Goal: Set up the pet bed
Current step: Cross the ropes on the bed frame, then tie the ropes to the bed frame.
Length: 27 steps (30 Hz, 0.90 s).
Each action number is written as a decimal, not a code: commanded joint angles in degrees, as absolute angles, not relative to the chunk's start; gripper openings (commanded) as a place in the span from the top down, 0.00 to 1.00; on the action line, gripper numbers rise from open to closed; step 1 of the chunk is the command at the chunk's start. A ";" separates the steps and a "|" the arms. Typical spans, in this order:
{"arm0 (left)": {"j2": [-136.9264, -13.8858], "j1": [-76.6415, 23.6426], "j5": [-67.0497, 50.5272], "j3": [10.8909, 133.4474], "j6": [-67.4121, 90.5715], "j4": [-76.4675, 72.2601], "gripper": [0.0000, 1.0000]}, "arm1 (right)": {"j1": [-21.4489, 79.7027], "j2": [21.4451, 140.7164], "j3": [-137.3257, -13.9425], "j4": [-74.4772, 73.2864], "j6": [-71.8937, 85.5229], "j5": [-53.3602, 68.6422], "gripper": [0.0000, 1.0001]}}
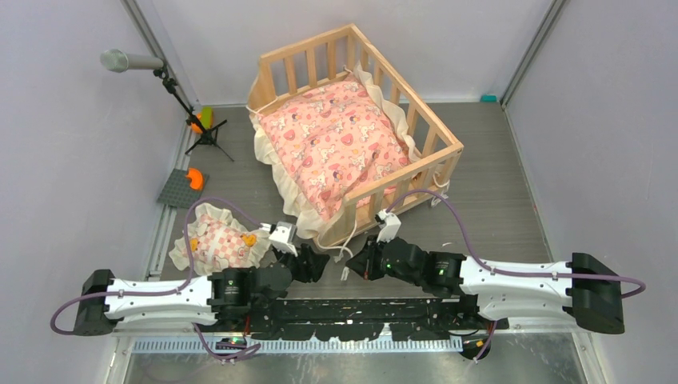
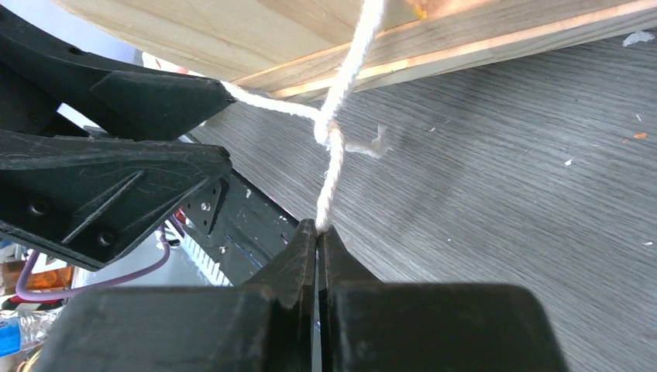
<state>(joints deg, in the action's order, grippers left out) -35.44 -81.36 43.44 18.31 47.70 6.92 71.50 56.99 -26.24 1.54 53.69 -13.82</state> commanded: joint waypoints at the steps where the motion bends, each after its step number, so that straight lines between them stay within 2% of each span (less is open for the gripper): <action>1: -36.41 -81.62 46.84 17.22 52.25 0.51 0.43 | 71.37 55.97 -26.19 4.21 54.13 -14.15 1.00; 9: -39.72 -81.56 50.19 15.48 57.17 -8.06 0.45 | 71.33 56.34 -25.89 4.65 54.40 -14.13 1.00; 20: -46.53 -81.57 53.32 15.22 73.96 -11.27 0.49 | 71.31 55.95 -25.23 5.28 54.76 -14.46 1.00; 27: -52.03 -81.67 57.00 16.87 78.23 -13.05 0.53 | 71.31 54.96 -24.67 5.10 55.02 -14.75 1.00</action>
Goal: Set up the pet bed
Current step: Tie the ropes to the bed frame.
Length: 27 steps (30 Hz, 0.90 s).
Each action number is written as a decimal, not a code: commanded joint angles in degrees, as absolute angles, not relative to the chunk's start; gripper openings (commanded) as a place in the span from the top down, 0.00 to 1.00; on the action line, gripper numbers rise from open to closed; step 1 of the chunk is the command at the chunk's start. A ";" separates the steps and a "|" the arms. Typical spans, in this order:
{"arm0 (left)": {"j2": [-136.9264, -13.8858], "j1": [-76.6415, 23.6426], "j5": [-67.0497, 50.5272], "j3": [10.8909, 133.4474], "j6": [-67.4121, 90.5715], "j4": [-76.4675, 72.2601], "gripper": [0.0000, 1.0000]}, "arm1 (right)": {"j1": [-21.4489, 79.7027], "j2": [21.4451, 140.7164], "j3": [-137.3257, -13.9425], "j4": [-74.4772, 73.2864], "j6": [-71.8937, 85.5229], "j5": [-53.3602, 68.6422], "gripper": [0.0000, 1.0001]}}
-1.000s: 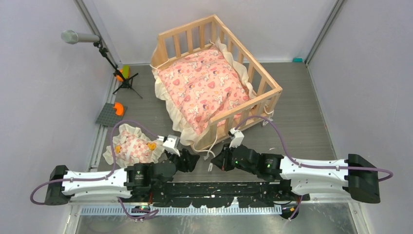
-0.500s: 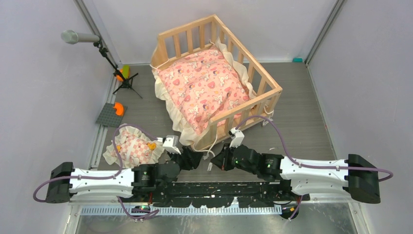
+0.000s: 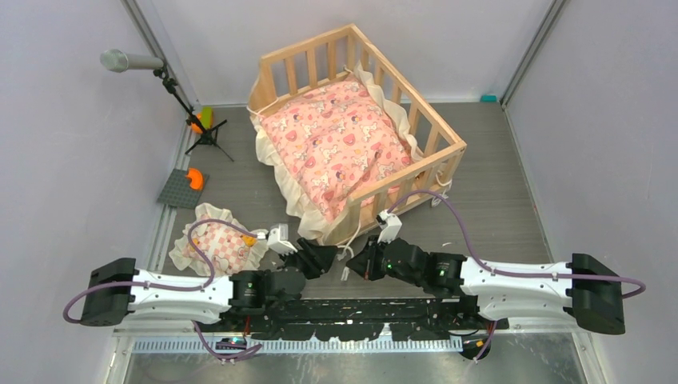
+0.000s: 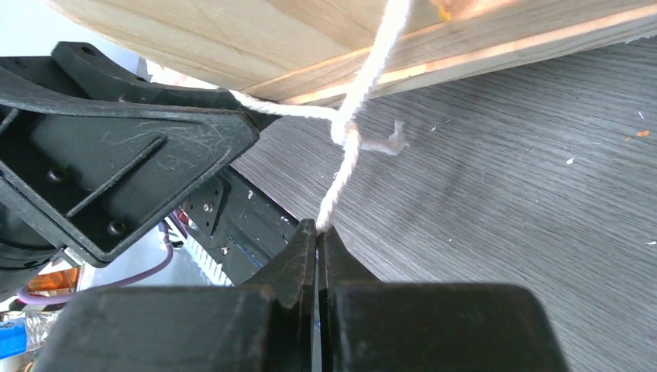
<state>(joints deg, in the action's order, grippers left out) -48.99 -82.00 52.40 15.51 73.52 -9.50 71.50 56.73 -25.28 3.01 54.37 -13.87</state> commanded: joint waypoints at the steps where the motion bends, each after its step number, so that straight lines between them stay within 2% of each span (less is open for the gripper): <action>1: -52.52 -81.60 57.45 16.83 78.49 -13.99 0.54 | 71.36 54.77 -24.57 5.10 55.13 -14.74 1.00; 5: -54.44 -81.57 59.05 16.79 79.88 -15.75 0.57 | 71.36 54.49 -24.29 5.18 55.28 -14.77 1.00; 11: -55.40 -81.62 59.23 16.96 79.72 -16.90 0.78 | 71.36 54.49 -24.10 5.25 55.23 -14.50 1.00; 19: -51.53 -81.61 60.97 17.26 78.87 -12.75 1.00 | 71.37 54.19 -23.73 5.28 55.50 -14.50 1.00; 27: -44.86 -81.57 59.50 19.21 73.15 -7.83 1.00 | 71.37 53.05 -24.06 5.32 55.34 -14.66 1.00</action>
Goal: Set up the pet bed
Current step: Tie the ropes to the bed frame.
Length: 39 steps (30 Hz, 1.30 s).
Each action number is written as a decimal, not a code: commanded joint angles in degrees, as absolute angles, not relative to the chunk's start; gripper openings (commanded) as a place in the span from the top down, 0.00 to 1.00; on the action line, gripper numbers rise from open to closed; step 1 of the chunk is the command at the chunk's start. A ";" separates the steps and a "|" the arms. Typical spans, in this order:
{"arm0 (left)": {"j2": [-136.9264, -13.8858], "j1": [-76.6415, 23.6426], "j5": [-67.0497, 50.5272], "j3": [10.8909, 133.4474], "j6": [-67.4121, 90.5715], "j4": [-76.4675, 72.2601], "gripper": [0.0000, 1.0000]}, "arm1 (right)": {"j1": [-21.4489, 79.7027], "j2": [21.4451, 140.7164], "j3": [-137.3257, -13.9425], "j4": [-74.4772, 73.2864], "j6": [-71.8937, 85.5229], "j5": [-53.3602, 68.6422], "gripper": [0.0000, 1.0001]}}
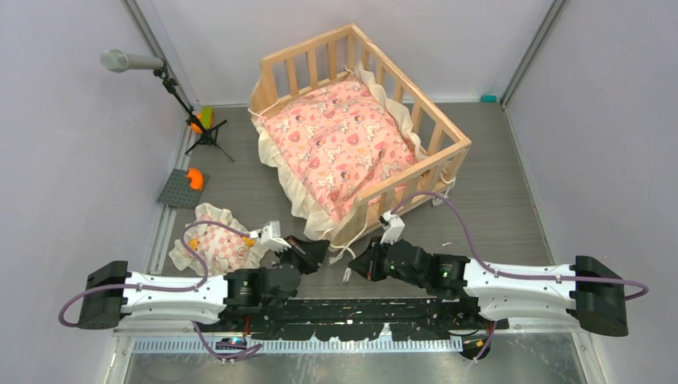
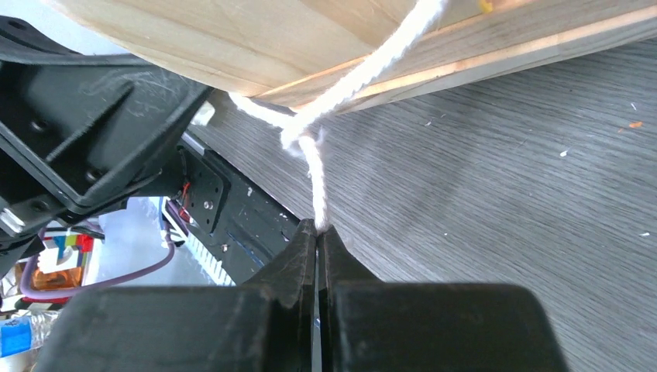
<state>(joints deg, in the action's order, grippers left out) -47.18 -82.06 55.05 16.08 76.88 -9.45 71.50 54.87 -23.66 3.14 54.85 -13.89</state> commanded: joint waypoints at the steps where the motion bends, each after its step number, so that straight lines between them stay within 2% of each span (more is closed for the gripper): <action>1: -44.61 -81.56 59.22 19.32 72.83 -7.63 1.00 | 71.36 52.92 -24.16 5.47 55.41 -14.61 1.00; 26: -45.36 -81.59 46.51 18.70 60.90 -9.99 1.00 | 71.35 47.35 -25.31 4.82 67.97 -25.58 1.00; 39: -46.17 -81.59 44.68 18.72 58.05 -11.11 1.00 | 71.37 47.96 -22.41 9.40 80.65 -31.58 1.00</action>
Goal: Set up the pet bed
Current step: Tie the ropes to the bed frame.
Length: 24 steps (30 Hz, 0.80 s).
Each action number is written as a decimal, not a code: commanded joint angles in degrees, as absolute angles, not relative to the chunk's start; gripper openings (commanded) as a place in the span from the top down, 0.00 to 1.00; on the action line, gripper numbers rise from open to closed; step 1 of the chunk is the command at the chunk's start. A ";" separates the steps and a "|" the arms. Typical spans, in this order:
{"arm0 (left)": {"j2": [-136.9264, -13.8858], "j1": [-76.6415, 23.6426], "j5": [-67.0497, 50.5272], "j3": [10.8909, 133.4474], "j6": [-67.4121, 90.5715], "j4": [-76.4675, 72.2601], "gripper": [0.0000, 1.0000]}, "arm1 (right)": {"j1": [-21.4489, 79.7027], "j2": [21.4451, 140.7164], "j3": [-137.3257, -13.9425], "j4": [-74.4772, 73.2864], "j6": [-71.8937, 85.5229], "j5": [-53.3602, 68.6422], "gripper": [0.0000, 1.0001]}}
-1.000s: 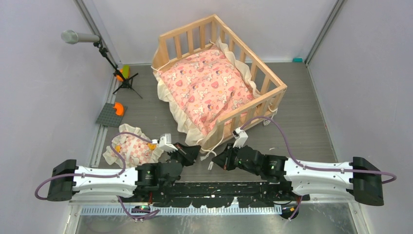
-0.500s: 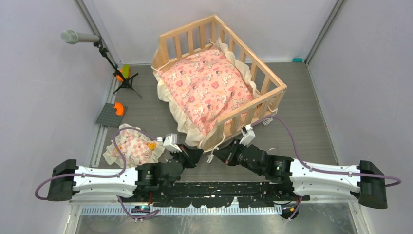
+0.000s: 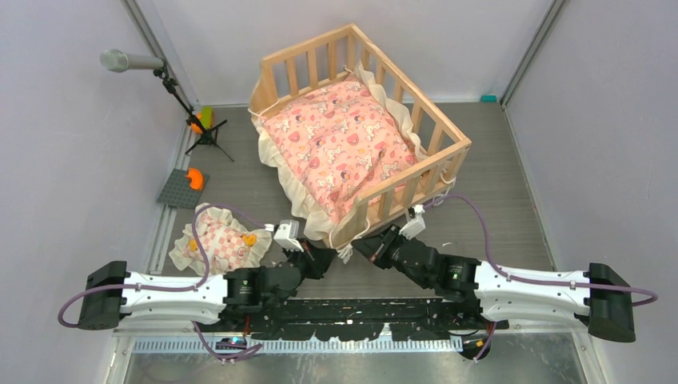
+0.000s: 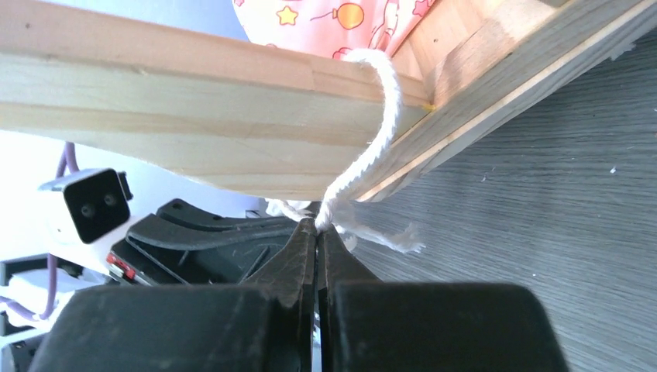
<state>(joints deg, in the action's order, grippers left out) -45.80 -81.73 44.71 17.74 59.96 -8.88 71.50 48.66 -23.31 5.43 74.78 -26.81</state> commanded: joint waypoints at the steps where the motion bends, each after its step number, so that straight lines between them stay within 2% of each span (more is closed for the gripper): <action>1: -46.29 -81.59 44.54 18.80 57.97 -11.19 1.00 | 71.32 47.61 -22.15 9.54 81.35 -31.97 1.00; 11: -47.04 -81.60 42.87 18.46 56.78 -12.86 1.00 | 71.37 43.40 -19.78 9.14 87.40 -37.33 1.00; 24: -48.20 -81.57 42.43 18.72 55.81 -14.32 1.00 | 71.33 45.44 -19.61 10.89 92.02 -38.43 1.00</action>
